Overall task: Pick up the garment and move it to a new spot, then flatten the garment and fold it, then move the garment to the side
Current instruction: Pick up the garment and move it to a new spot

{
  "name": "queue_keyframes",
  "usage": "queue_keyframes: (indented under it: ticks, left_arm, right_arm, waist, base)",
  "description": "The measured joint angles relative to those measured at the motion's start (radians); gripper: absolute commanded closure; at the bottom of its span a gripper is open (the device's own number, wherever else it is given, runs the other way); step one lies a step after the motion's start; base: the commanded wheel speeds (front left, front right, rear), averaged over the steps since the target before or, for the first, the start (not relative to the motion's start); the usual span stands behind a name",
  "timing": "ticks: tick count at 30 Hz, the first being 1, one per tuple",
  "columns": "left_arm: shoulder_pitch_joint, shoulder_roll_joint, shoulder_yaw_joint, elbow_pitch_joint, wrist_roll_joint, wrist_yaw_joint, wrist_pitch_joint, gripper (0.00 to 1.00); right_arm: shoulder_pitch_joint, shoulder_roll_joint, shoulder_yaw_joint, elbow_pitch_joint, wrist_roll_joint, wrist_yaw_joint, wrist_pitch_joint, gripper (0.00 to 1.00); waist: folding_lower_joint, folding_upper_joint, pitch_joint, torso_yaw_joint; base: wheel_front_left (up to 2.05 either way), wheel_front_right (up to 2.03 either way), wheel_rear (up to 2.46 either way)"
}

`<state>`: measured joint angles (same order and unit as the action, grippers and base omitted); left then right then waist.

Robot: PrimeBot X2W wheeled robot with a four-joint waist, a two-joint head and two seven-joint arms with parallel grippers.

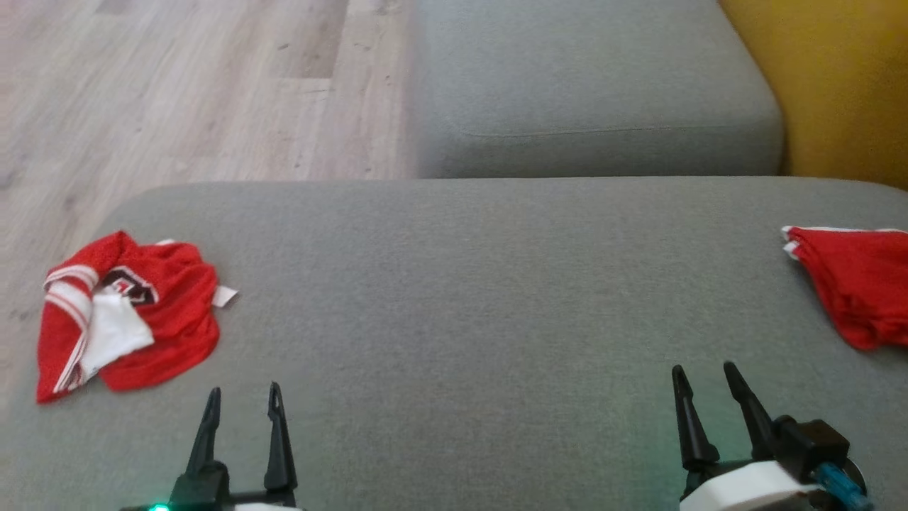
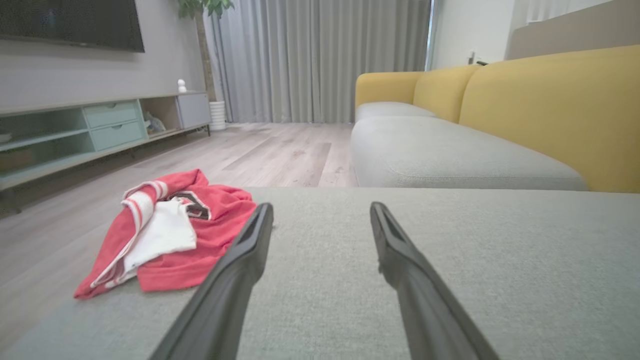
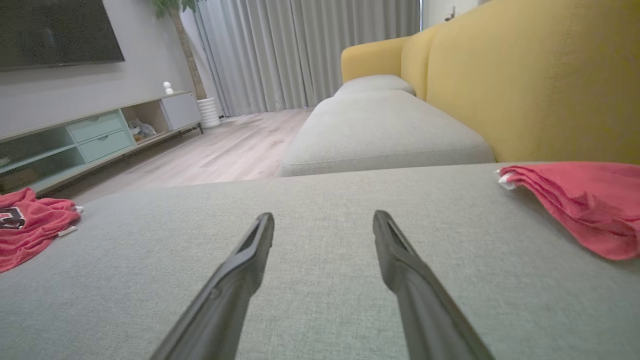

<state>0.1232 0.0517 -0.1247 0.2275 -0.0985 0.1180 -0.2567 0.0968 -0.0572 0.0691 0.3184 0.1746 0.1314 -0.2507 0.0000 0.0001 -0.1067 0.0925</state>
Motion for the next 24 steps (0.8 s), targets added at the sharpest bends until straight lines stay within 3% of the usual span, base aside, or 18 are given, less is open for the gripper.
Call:
queue_keyframes:
  ticks: [7, 20, 24]
  left_arm:
    - [0.000, 0.000, 0.039, -0.020, 0.000, 0.006, 0.000, 0.00]
    - [-0.002, 0.000, 0.097, -0.053, 0.000, 0.014, 0.000, 0.00]
    - [-0.034, -0.001, 0.126, -0.057, 0.000, 0.012, 0.000, 0.00]
  right_arm:
    - [-0.004, 0.005, 0.016, -0.002, 0.000, 0.000, 0.000, 0.00]
    - [-0.074, 0.011, 0.044, 0.000, 0.000, 0.000, 0.000, 0.00]
    - [-0.095, 0.009, 0.044, -0.001, -0.013, 0.000, 0.000, 0.00]
  waist:
    - [0.0000, 0.0000, 0.023, 0.083]
    - [0.0000, 0.0000, 0.085, 0.322]
    - [0.0000, 0.0000, 0.129, 0.367]
  base:
    - [0.00, 0.00, 0.00]
    - [0.00, 0.00, 0.00]
    - [0.00, 0.00, 0.00]
